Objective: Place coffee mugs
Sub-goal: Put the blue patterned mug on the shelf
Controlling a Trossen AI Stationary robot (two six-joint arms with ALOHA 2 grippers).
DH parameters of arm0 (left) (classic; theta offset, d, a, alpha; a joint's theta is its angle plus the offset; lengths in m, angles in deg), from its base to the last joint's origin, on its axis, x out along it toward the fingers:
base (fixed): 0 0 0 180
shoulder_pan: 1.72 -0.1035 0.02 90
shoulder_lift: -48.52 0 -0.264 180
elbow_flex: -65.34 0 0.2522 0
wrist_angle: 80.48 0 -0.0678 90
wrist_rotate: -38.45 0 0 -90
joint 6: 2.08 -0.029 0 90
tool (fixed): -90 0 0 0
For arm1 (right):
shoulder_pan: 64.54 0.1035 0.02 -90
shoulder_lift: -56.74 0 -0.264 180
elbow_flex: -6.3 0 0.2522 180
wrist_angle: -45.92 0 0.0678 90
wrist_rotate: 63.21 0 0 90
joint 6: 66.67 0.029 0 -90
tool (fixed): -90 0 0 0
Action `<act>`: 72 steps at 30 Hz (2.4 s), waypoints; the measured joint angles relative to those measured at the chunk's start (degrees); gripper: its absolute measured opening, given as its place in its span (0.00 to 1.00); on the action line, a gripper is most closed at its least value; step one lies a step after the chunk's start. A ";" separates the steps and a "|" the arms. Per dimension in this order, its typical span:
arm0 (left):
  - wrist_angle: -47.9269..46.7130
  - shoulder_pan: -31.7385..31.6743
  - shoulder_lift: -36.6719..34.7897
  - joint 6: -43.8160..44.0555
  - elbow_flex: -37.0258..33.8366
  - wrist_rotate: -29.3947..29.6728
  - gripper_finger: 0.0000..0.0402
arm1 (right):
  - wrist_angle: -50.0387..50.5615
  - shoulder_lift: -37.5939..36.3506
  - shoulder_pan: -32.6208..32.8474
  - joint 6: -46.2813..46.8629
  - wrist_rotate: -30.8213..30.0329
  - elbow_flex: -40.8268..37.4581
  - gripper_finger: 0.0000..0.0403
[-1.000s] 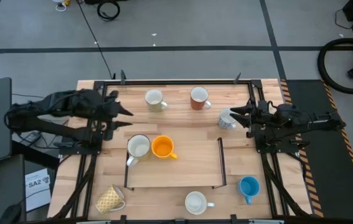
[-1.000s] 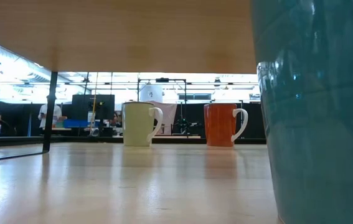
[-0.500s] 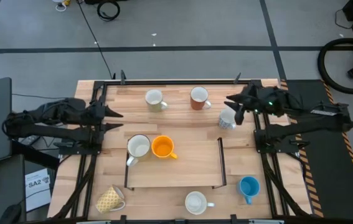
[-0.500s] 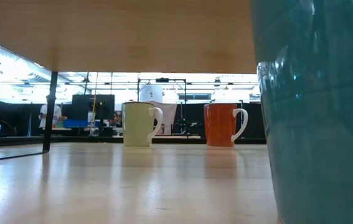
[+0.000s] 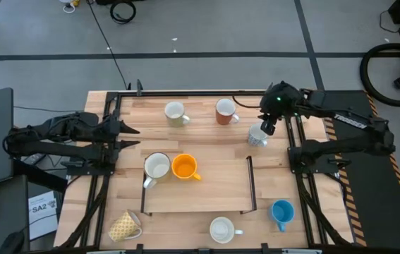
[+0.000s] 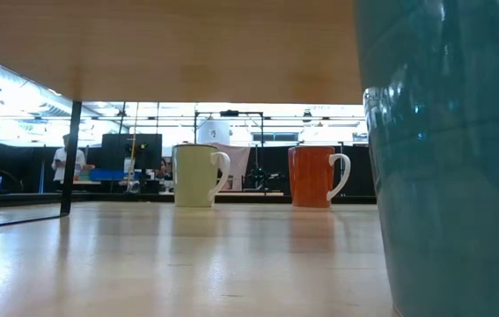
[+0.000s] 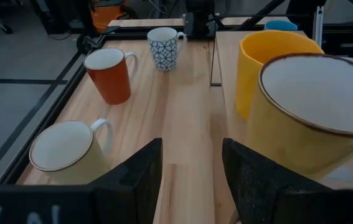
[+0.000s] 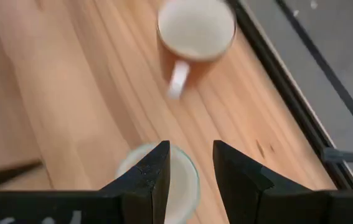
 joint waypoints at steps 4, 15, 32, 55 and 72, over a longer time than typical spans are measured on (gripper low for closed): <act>0.02 0.00 0.02 0.02 0.00 0.00 0.43 | 1.83 2.27 -2.45 -4.87 2.04 0.00 0.32; 0.00 0.00 0.02 0.02 0.00 0.00 0.43 | 2.61 11.12 -5.32 -7.41 2.45 -0.02 0.32; -0.03 0.00 0.02 0.04 0.00 0.00 0.43 | 4.44 21.40 -5.73 -14.41 3.70 -0.04 0.32; -0.05 0.02 0.03 0.07 0.00 -0.02 0.43 | 4.78 27.09 -5.21 -12.96 3.67 -0.11 0.21; -0.05 0.02 0.04 0.04 0.00 -0.02 0.43 | 7.59 25.62 -2.95 -10.32 4.67 -0.10 0.06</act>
